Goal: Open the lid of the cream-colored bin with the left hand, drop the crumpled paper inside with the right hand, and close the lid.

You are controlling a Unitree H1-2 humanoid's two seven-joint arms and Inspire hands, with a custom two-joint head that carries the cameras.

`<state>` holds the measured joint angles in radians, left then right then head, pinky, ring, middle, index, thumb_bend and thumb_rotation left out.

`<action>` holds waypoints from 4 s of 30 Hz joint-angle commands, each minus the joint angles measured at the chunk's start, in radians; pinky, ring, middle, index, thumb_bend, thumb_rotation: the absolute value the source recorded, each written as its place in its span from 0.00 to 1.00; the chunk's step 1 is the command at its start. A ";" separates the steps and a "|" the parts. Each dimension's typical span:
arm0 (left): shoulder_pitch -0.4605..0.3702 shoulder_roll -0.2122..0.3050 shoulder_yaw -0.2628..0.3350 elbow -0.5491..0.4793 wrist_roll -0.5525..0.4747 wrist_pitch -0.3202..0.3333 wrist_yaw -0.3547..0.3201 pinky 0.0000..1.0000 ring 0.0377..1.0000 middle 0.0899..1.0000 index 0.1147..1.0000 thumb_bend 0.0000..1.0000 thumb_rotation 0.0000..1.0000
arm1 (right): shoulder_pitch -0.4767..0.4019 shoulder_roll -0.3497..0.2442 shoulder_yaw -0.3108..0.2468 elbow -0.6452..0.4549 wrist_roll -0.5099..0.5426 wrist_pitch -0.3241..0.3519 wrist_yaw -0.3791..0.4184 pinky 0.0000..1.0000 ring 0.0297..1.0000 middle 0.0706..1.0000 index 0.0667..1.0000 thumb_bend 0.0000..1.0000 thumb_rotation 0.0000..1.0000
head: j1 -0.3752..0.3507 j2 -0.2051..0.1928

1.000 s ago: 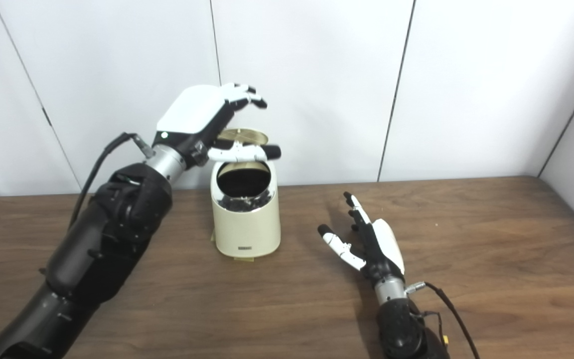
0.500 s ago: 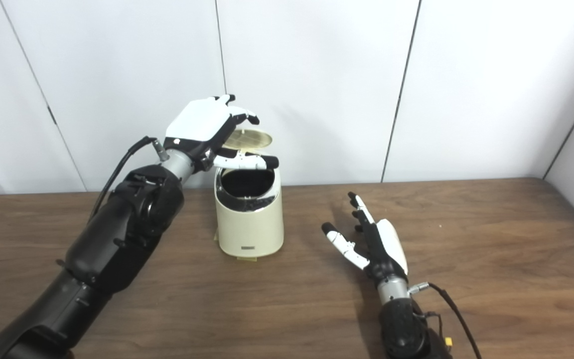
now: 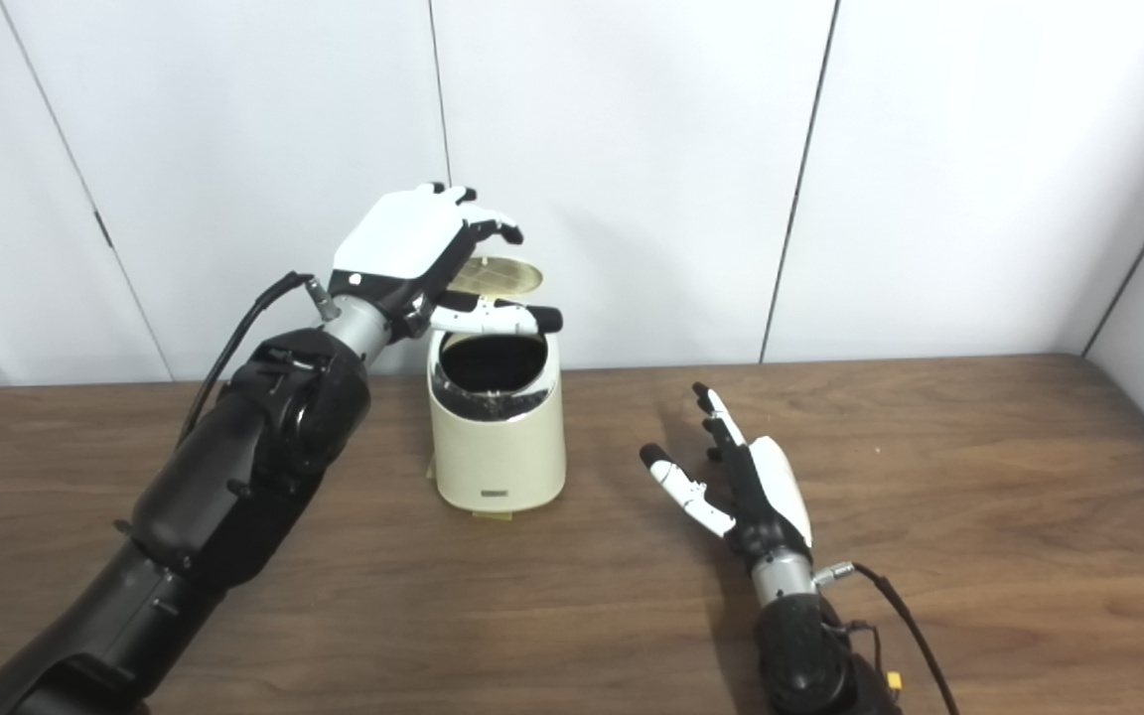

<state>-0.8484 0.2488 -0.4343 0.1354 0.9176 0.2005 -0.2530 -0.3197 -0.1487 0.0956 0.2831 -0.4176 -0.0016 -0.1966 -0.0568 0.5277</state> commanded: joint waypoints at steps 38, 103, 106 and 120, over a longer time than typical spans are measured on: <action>0.110 -0.023 -0.031 -0.085 0.143 0.040 -0.103 1.00 0.93 0.80 0.76 1.00 1.00 | -0.009 -0.006 -0.008 -0.078 0.001 0.043 0.030 0.79 0.89 0.93 0.93 0.41 0.72 | -0.008 0.027; 0.235 -0.015 -0.042 -0.087 0.148 -0.056 -0.170 1.00 0.85 0.72 0.67 1.00 1.00 | -0.009 0.003 -0.001 -0.098 0.000 0.067 0.022 0.76 0.88 0.92 0.93 0.43 0.73 | -0.004 0.037; 0.238 -0.008 -0.049 -0.086 0.127 -0.062 -0.169 1.00 0.83 0.68 0.63 1.00 1.00 | -0.009 0.003 -0.001 -0.097 -0.002 0.067 0.022 0.77 0.88 0.92 0.93 0.42 0.72 | -0.003 0.036; 0.224 0.006 -0.049 -0.110 0.114 -0.068 -0.158 1.00 0.82 0.66 0.64 1.00 0.97 | -0.014 0.007 -0.003 -0.085 0.000 0.062 0.018 0.76 0.88 0.93 0.93 0.42 0.72 | -0.002 0.030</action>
<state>-0.6420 0.2391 -0.4650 0.0047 1.0569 0.1423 -0.3574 -0.3007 -0.1443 0.0973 0.2159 -0.4181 0.0718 -0.1709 -0.0583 0.5568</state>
